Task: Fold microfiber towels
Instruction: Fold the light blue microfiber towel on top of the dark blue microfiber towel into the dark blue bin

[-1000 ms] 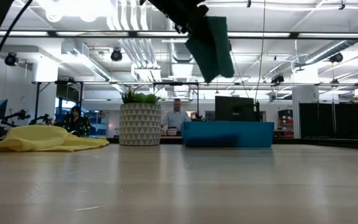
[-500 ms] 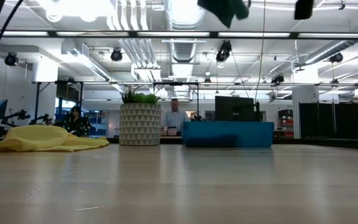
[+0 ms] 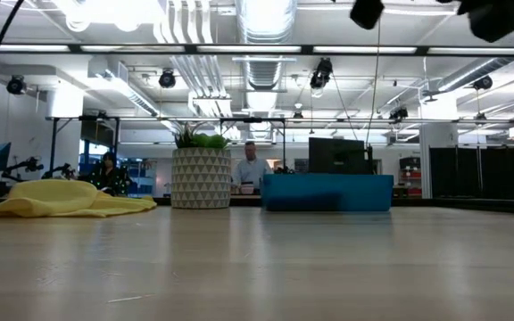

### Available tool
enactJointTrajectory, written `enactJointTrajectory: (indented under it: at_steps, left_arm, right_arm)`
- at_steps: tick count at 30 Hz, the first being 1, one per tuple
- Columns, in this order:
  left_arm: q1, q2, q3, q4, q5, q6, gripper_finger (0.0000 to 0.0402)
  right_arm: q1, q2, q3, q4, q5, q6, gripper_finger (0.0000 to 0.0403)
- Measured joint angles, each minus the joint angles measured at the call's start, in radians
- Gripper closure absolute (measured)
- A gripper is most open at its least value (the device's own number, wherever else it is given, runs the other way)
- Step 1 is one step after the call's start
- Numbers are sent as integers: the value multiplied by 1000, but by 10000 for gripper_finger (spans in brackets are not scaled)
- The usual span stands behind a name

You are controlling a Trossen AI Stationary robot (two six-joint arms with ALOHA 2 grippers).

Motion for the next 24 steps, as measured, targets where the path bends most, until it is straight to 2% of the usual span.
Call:
enactJointTrajectory:
  at_steps: [7, 14, 19, 24]
  left_arm:
    - [-10, -6, 8, -12, -3, 0, 401]
    - [-30, -9, 8, -27, -7, 1, 401]
    - [-33, -19, 8, -55, -33, 30, 401]
    - [-33, -25, 8, -71, -39, 89, 401]
  right_arm:
    - [-52, 107, 133, 28, -97, 11, 130]
    - [-100, 163, 213, 54, -125, -35, 118]
    - [-105, 144, 213, 97, -135, -122, 153]
    - [-105, 123, 213, 87, -149, -152, 243]
